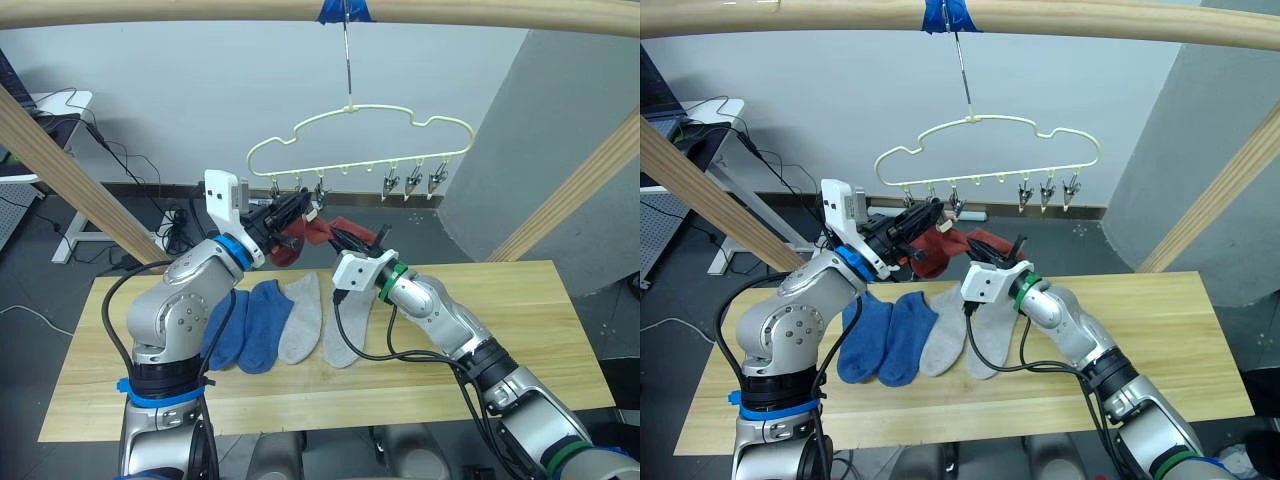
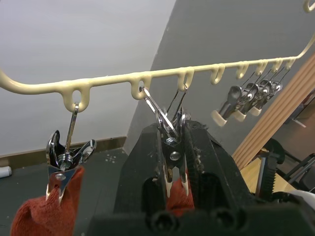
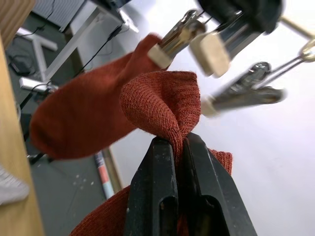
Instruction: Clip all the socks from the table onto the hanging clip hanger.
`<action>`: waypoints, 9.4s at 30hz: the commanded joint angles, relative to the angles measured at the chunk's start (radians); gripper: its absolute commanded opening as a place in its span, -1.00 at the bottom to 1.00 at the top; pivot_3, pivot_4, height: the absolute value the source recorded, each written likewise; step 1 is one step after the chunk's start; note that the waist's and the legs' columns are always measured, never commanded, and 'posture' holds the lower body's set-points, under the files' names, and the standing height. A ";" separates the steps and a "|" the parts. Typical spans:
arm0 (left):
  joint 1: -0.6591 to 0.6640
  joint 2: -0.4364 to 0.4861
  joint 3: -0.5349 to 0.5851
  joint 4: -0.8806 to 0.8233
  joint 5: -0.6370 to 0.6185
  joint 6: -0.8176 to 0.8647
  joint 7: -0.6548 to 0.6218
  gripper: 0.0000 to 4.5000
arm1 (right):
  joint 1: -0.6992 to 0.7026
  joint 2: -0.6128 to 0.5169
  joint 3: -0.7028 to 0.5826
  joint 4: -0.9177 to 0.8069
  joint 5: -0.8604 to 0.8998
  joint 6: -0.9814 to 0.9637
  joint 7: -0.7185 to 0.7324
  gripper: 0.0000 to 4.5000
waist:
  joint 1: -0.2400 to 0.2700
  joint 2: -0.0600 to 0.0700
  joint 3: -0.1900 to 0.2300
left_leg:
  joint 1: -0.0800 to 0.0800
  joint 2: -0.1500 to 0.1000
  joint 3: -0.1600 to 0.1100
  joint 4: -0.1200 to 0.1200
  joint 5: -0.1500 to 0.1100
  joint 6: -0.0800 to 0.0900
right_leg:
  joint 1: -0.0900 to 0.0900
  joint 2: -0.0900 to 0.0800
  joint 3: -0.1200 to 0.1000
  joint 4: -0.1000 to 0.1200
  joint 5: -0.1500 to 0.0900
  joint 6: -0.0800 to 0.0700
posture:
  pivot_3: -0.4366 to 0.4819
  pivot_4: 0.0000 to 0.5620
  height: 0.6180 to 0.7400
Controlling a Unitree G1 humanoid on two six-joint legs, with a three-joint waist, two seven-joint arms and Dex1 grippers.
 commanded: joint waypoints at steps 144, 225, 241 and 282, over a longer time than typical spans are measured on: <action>-0.020 -0.300 -0.237 0.315 0.710 -0.799 0.314 -0.21 | 0.304 -0.430 -0.577 -0.919 1.031 0.904 0.617 0.49 | -0.004 0.000 0.000 | 0.004 -0.001 0.009 0.000 0.001 0.003 | 0.004 0.001 0.004 0.000 0.002 0.002 | -0.60 -0.13 1.00; 0.007 -0.113 -0.193 0.121 0.492 -0.489 0.016 -0.97 | 0.234 0.253 -0.086 -0.131 0.400 0.764 -0.060 1.00 | -0.025 0.000 -0.001 | 0.004 0.000 0.003 -0.001 0.002 0.003 | 0.001 0.001 0.004 0.002 0.004 0.001 | -0.48 -0.16 1.00; 0.024 -0.097 -0.182 0.100 0.468 -0.443 -0.001 -0.97 | 0.149 0.315 -0.146 0.215 0.370 0.691 -0.052 0.28 | -0.025 0.000 -0.002 | 0.006 0.000 0.003 0.000 0.002 0.003 | 0.002 0.001 0.004 0.004 0.004 0.001 | -0.44 -0.17 1.00; -0.041 -0.053 -0.108 0.047 0.211 -0.233 -0.084 -0.97 | 0.092 0.205 -0.067 -0.016 0.122 0.087 -0.098 -1.00 | -0.029 0.000 -0.002 | 0.006 0.000 0.004 0.000 0.002 0.003 | 0.001 0.001 0.005 0.005 0.004 0.001 | -0.48 -0.15 1.00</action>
